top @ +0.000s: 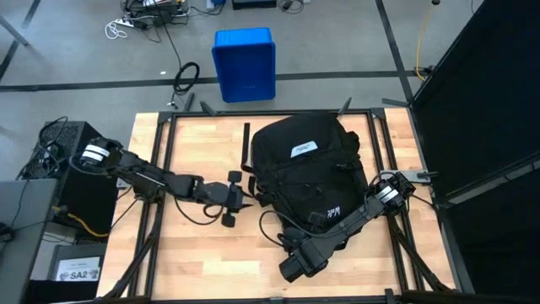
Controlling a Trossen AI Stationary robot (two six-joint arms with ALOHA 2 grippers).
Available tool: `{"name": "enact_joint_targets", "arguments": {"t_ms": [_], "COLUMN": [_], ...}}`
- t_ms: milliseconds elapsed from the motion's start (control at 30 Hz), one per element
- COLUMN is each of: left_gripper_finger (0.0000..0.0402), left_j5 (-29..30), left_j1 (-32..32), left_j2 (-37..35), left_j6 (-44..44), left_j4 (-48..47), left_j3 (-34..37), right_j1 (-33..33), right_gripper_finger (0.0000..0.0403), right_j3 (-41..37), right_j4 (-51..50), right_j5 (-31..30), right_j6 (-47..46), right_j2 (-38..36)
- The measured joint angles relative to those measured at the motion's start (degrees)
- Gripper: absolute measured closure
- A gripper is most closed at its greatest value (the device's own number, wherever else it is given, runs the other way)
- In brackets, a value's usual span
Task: Unpack backpack
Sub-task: Open the black backpack
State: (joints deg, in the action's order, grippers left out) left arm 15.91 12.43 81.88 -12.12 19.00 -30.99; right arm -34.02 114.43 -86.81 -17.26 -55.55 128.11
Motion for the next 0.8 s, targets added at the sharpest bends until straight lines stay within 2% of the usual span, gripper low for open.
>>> {"name": "enact_joint_targets", "arguments": {"t_ms": [100, 267, 367, 433, 567, 633, 733, 800], "left_gripper_finger": [0.0227, 0.0157, 0.0137, 0.0141, 0.0199, 0.0253, 0.0360, 0.0387], "left_j5": [3.9, 4.1, 4.1, 4.1, 5.0, 5.3, 5.3, 5.3], "left_j1": [0.1, 0.1, -0.3, -0.4, -0.4, -0.4, -0.4, -0.4], "left_j2": [1.8, 6.0, 8.8, 10.5, 11.6, 11.6, 11.3, 11.3], "left_j6": [0.1, 0.2, 0.3, 0.3, 0.3, 0.6, 0.8, 1.7], "left_j4": [0.1, 2.7, 4.0, 5.0, 5.7, 6.1, 6.1, 5.9], "left_j3": [-1.5, -2.4, -2.6, -2.6, -2.6, -2.6, -2.6, -3.1], "right_j1": [-0.1, -0.4, -0.3, -0.3, -0.2, 0.0, 0.7, 1.5], "right_gripper_finger": [0.0337, 0.0343, 0.0341, 0.0341, 0.0347, 0.0351, 0.0355, 0.0355], "right_j3": [0.0, 0.1, 2.2, 3.6, 5.9, 6.6, 6.6, 6.6], "right_j4": [0.6, 3.2, 4.9, 4.8, 4.0, 4.1, 5.1, 5.5], "right_j5": [-0.2, -0.1, 0.8, -0.1, -3.2, -4.8, -6.5, -9.0], "right_j6": [0.0, 0.0, 0.1, 0.1, 2.5, 3.8, 5.3, 6.1], "right_j2": [0.0, 0.0, 0.0, -0.1, -0.1, -0.1, -0.1, 0.0]}}
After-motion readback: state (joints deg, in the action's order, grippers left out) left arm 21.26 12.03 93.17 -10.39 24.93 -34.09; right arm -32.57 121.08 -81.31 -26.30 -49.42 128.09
